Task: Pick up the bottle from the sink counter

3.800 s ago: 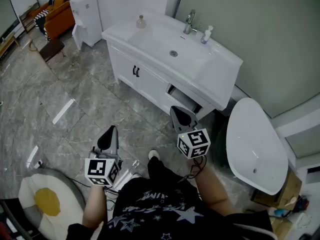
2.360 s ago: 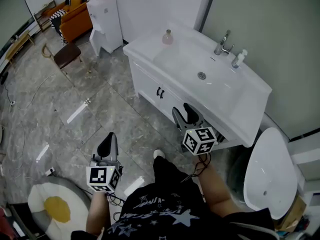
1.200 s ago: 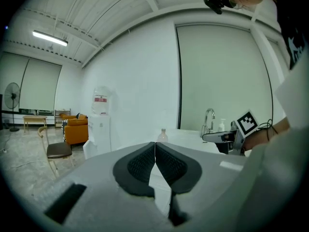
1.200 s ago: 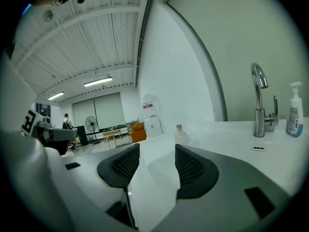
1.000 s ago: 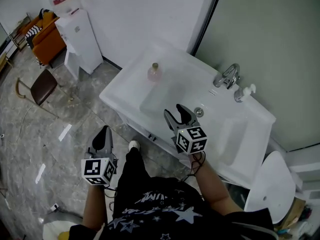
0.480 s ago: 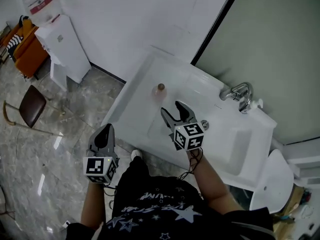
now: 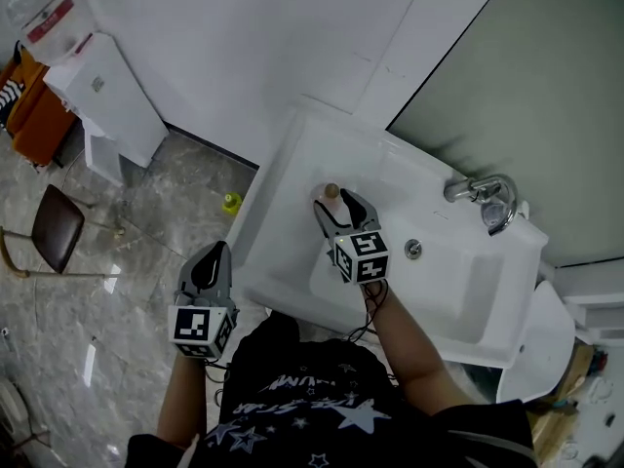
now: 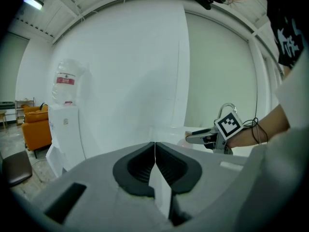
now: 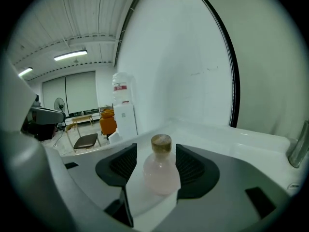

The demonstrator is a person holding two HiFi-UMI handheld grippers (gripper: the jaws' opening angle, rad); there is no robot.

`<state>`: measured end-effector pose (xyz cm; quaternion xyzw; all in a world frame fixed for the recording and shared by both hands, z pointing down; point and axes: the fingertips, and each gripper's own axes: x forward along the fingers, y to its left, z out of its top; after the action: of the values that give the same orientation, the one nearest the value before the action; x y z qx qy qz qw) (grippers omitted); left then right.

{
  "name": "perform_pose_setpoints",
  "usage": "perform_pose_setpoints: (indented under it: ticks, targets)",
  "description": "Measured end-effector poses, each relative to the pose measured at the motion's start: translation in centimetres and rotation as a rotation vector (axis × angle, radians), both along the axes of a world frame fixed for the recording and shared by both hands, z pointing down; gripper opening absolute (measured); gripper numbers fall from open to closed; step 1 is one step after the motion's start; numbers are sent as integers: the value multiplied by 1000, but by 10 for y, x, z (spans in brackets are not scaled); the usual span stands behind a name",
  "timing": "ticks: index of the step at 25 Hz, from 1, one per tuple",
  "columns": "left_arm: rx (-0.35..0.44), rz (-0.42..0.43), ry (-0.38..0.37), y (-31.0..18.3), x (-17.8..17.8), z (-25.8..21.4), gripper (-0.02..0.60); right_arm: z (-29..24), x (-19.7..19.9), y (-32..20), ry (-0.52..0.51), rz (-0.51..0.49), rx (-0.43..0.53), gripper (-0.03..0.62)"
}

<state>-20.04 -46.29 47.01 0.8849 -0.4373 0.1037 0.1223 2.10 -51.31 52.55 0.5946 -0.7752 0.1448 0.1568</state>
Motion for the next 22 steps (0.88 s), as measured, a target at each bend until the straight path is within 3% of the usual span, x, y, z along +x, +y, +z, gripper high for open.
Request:
perform_pose_setpoints:
  ticks: [8, 14, 18, 22]
  targets:
    - [-34, 18, 0, -20, -9, 20, 21, 13, 4, -26, 43, 76, 20, 168]
    - [-84, 47, -8, -20, -5, 31, 21, 14, 3, -34, 56, 74, 15, 144]
    - [-45, 54, 3, -18, 0, 29, 21, 11, 0, -33, 100, 57, 20, 143]
    - [-44, 42, 2, -12, 0, 25, 21, -1, -3, -26, 80, 36, 40, 143]
